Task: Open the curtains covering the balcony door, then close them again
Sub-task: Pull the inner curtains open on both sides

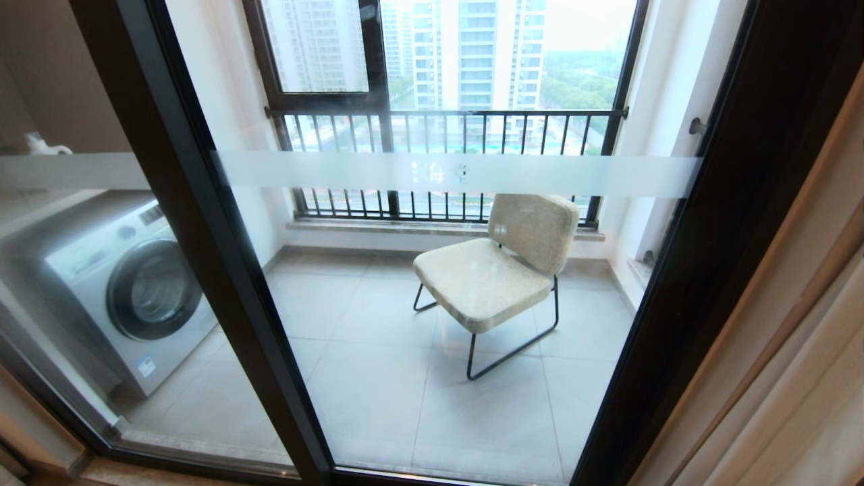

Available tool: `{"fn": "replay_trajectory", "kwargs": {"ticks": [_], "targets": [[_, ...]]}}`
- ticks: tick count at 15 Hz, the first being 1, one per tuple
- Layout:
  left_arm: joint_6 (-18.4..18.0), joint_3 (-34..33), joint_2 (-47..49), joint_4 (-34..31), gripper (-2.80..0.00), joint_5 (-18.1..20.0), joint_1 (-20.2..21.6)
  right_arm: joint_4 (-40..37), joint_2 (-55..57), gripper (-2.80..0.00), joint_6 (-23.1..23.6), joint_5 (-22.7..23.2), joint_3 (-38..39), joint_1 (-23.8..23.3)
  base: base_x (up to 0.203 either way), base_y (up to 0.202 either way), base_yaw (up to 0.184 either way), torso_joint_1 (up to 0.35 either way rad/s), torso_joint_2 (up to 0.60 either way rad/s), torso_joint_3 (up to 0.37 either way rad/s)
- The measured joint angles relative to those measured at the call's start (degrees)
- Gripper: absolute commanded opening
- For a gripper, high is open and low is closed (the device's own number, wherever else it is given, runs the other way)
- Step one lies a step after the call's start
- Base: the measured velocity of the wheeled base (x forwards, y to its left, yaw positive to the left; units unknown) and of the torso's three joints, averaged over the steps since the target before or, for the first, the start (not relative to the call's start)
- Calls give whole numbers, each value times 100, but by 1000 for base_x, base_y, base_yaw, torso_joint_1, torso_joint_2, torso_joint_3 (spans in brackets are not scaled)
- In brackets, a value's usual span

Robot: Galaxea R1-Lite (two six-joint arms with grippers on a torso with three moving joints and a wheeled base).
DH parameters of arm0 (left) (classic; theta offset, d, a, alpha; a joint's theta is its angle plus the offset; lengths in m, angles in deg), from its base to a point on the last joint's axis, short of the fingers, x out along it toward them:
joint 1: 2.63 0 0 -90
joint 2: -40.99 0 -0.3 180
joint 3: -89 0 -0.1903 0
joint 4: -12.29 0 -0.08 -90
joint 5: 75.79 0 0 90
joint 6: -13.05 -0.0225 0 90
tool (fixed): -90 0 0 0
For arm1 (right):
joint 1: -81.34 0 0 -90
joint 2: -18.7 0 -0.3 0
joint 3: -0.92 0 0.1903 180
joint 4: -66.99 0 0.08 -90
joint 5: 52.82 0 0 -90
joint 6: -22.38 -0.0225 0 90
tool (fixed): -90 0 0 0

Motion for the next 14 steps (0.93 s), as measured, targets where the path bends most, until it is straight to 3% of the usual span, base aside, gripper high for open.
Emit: {"fn": "replay_trajectory", "kwargs": {"ticks": [6, 11, 12, 14], "targets": [[-2, 0, 0, 0, -280, 0, 0, -1010, -1408, 0, 33, -21, 469, 7, 0, 0, 0, 0, 0, 0], [2, -2, 0, 0, -280, 1, -2, -1198, -1831, 0, 196, -54, 557, 209, 0, 0, 0, 0, 0, 0], [-2, -2, 0, 0, -280, 0, -2, -1229, -1872, -280, 231, -145, 572, 339, 0, 0, 0, 0, 0, 0], [-2, -2, 0, 0, -280, 2, -2, -1380, -1949, -280, 358, -443, 594, 666, 0, 0, 0, 0, 0, 0]]}}
